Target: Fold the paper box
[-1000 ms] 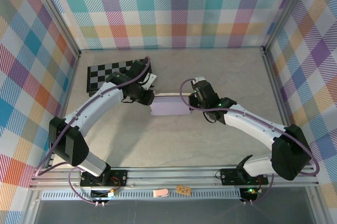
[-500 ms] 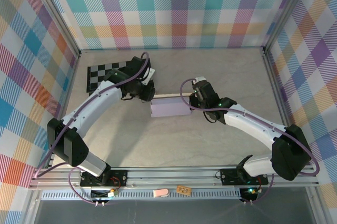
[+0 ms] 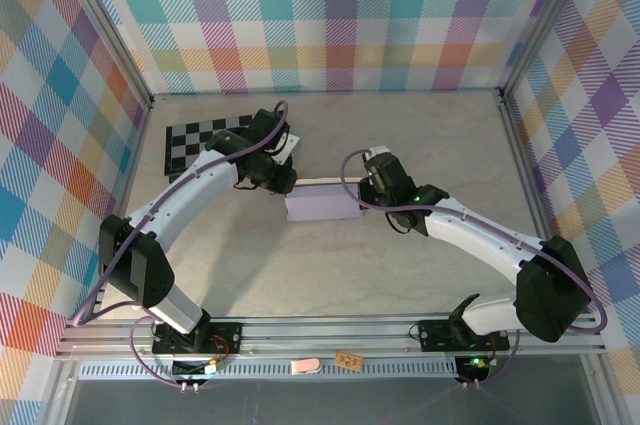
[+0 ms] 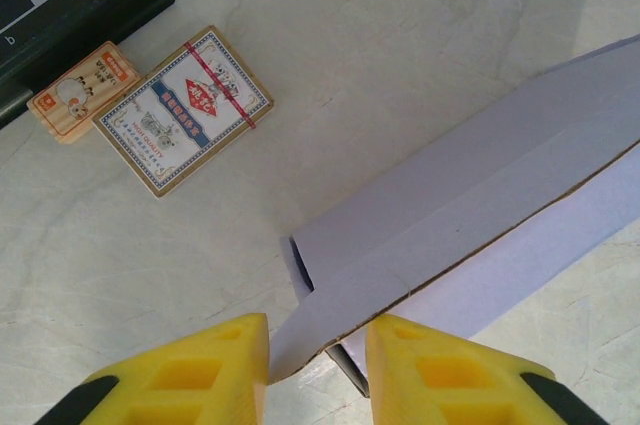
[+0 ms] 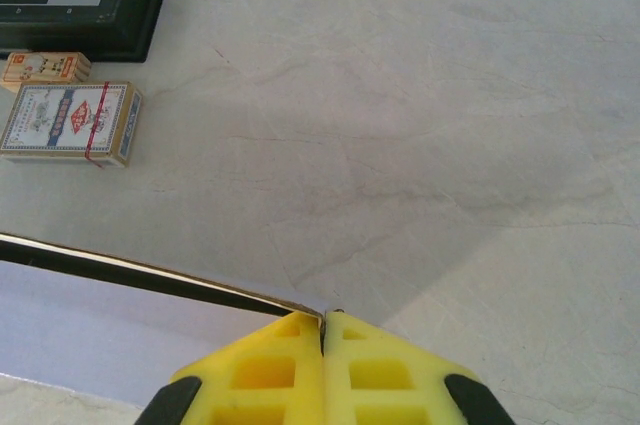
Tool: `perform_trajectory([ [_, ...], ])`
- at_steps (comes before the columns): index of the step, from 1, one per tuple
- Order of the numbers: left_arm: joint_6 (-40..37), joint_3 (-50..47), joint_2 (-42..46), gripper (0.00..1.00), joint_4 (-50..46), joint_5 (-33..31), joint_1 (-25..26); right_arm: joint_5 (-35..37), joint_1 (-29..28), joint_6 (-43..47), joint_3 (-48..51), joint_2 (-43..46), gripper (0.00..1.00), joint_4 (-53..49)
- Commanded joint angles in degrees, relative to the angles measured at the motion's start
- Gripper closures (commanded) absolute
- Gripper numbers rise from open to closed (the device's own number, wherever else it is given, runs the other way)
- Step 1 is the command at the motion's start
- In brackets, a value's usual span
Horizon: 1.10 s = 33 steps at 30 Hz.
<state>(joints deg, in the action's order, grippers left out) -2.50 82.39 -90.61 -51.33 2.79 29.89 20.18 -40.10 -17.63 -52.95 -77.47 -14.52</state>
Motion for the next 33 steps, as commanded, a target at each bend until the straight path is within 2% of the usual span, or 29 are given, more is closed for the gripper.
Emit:
perform_trajectory([
  [1, -0.7, -0.4, -0.2, 0.71, -1.8, 1.3, -0.3, -0.1, 0.0, -0.7, 0.6, -1.7, 1.0, -6.4],
  [13, 1.3, -0.7, -0.5, 0.8, -2.3, 0.3, -0.3, 0.1, -0.1, -0.7, 0.2, -2.0, 1.0, -6.5],
  [25, 7.4, 0.0, -1.3, 0.88, -3.9, 1.7, -0.3, 0.4, -0.1, -0.8, 0.3, -2.0, 1.0, -6.5],
  [33, 11.9, 3.4, -3.7, 1.0, -6.6, 2.6, -0.3, 0.7, -0.1, -0.9, 0.2, -1.9, 1.0, -6.7],
])
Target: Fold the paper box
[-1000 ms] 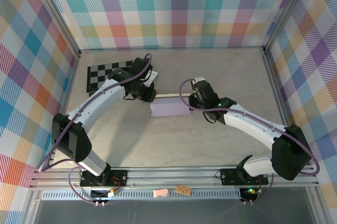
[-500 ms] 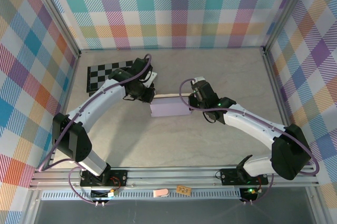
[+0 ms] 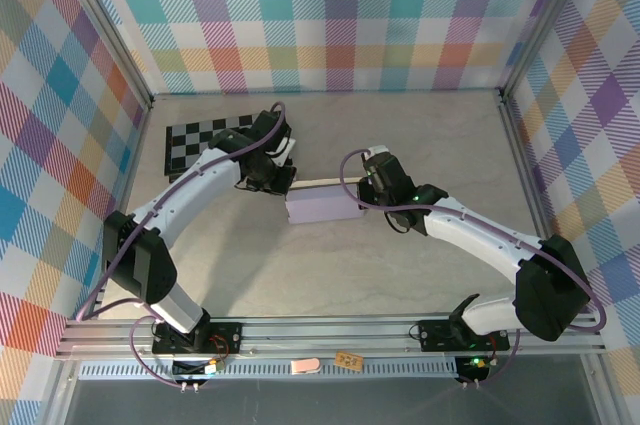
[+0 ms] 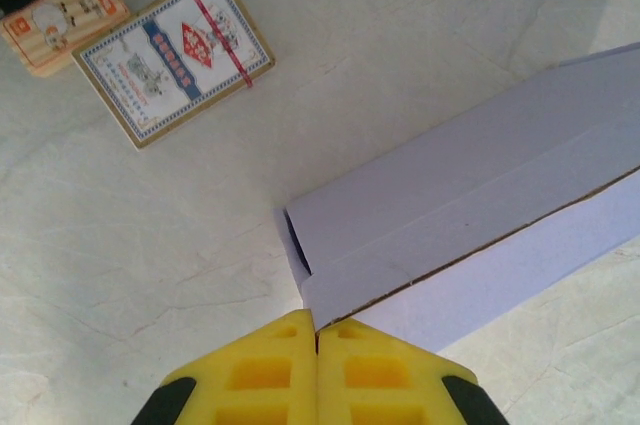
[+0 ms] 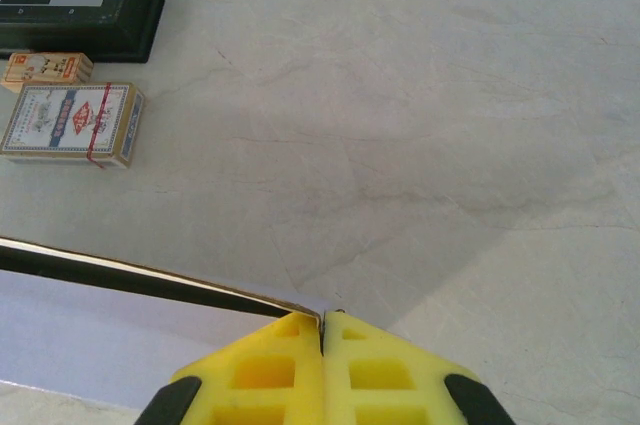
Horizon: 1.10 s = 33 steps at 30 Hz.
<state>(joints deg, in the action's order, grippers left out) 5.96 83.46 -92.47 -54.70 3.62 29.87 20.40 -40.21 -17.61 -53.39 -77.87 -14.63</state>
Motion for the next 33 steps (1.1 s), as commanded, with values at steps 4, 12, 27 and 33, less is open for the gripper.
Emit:
perform_trajectory([
  [4, 9.7, 3.8, -2.9, 1.0, -4.6, 3.3, -0.2, 0.2, 0.1, -1.5, 0.6, -1.8, 1.0, -6.5],
  [12, 18.4, 5.9, -4.5, 1.0, -6.4, 5.9, -0.2, 0.0, 0.0, -1.6, 0.5, -2.5, 1.0, -6.1],
  [27, 21.6, -2.8, -0.1, 1.0, 2.5, 3.7, 1.3, 0.3, -0.2, -1.6, 0.5, -2.9, 1.0, -5.5],
  [33, 21.3, -8.0, 2.5, 1.0, 7.2, 3.5, 1.8, 0.5, -0.2, -1.6, 0.7, -3.3, 1.0, -5.3],
])
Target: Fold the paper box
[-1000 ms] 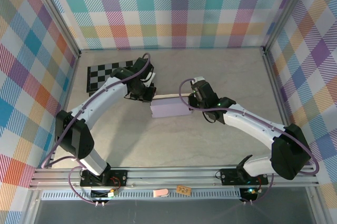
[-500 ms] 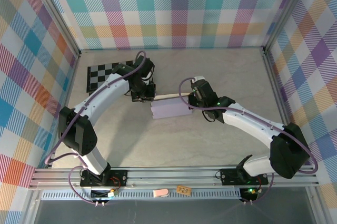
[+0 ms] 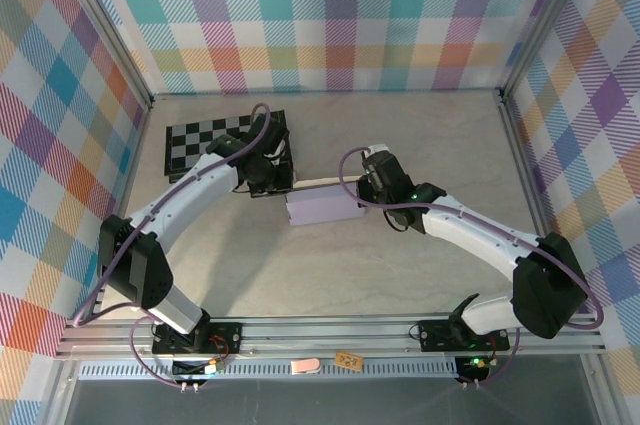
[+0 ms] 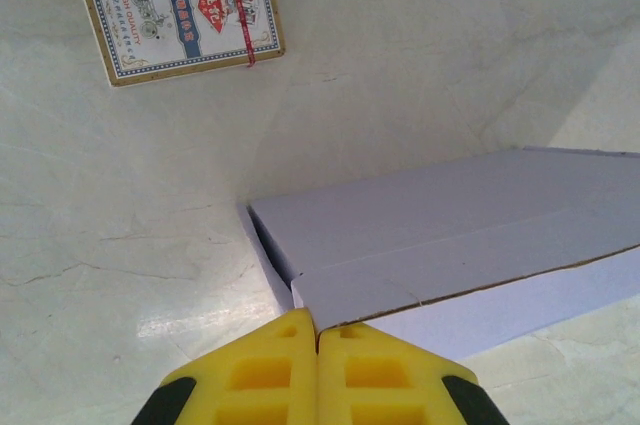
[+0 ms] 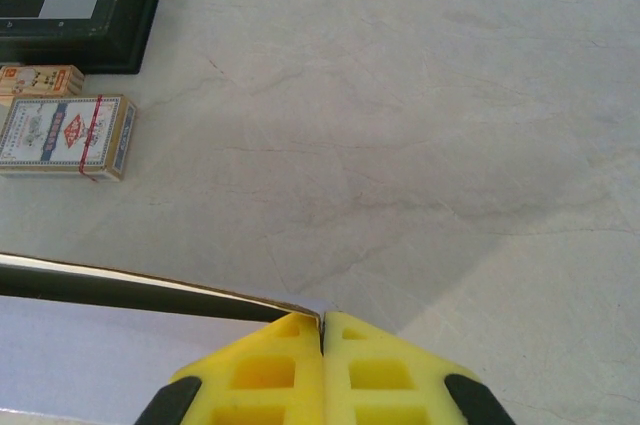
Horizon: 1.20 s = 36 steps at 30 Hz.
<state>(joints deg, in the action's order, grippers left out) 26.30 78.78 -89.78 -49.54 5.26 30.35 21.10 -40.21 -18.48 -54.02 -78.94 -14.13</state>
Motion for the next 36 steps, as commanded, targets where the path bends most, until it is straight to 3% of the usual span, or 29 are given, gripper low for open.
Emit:
perform_trajectory([
  [1, 0.9, -3.8, 0.0, 1.0, 2.3, 1.6, 1.4, -0.1, -0.2, -0.6, 1.4, -2.1, 1.0, -5.7],
  [13, -0.9, -12.8, 5.8, 1.0, 8.8, -1.6, 3.2, 0.6, -0.2, -0.2, 2.1, -2.3, 1.0, -4.7],
  [36, -0.7, -21.3, 10.6, 1.0, 10.6, -5.4, 6.2, 2.5, -0.2, -0.3, -0.6, -4.1, 1.0, -7.5],
])
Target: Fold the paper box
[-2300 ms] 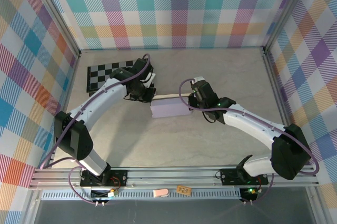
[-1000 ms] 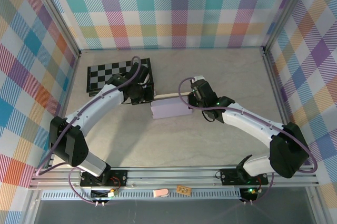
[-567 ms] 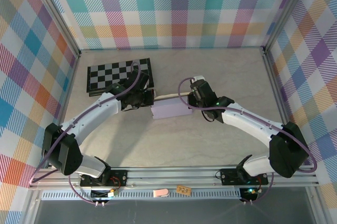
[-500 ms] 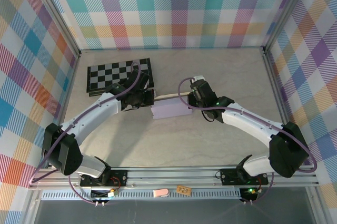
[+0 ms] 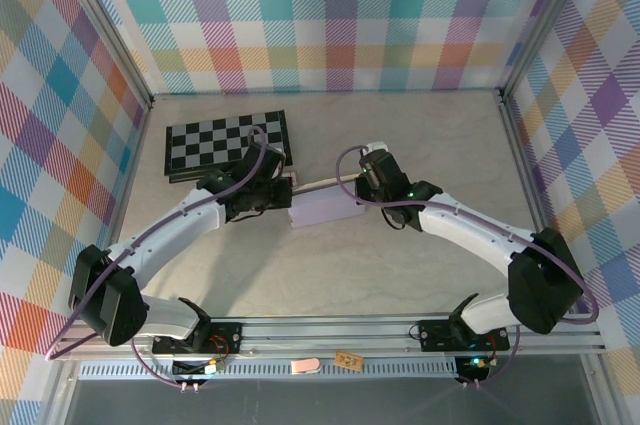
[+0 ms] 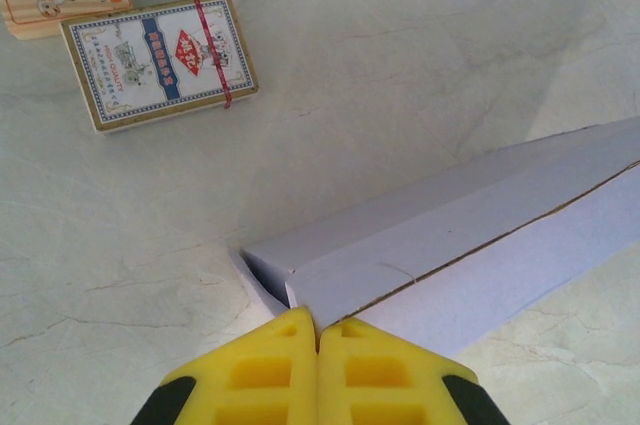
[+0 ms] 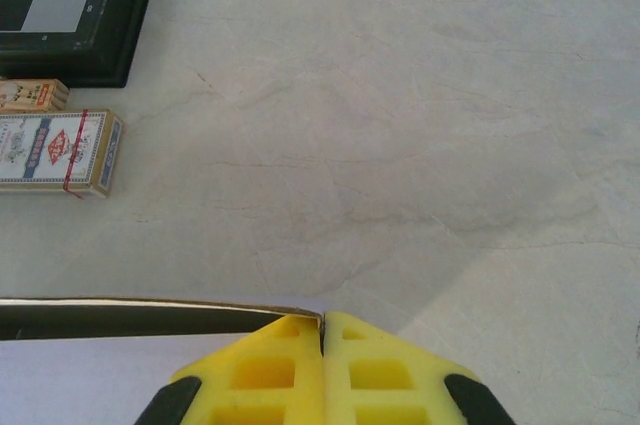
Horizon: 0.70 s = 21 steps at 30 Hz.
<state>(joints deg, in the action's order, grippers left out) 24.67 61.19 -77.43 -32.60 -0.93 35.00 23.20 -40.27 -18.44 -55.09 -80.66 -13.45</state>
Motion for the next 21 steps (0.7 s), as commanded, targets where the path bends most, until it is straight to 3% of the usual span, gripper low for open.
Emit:
perform_trajectory([
  [1, 1.2, -3.5, -1.9, 1.0, -6.3, 0.5, 1.7, 0.5, -0.2, -0.6, 0.3, -2.6, 1.0, -8.5],
  [4, 4.3, -1.5, -2.7, 1.0, -9.4, -1.1, 1.8, 1.4, -0.4, -1.2, -0.1, -2.7, 1.0, -9.4],
  [9, 6.9, 0.1, -3.2, 0.93, -11.6, 1.8, 1.9, 1.7, -0.5, -1.5, -0.2, -2.8, 1.0, -9.8],
  [13, 7.0, 1.8, -3.2, 0.92, -13.5, 1.1, 1.8, 2.0, -0.5, -1.5, -0.3, -2.7, 1.0, -9.9],
  [21, 7.0, 5.8, -4.3, 0.81, -17.4, 0.6, 1.8, 2.2, -0.6, -1.4, -0.9, -3.3, 1.0, -10.4],
])
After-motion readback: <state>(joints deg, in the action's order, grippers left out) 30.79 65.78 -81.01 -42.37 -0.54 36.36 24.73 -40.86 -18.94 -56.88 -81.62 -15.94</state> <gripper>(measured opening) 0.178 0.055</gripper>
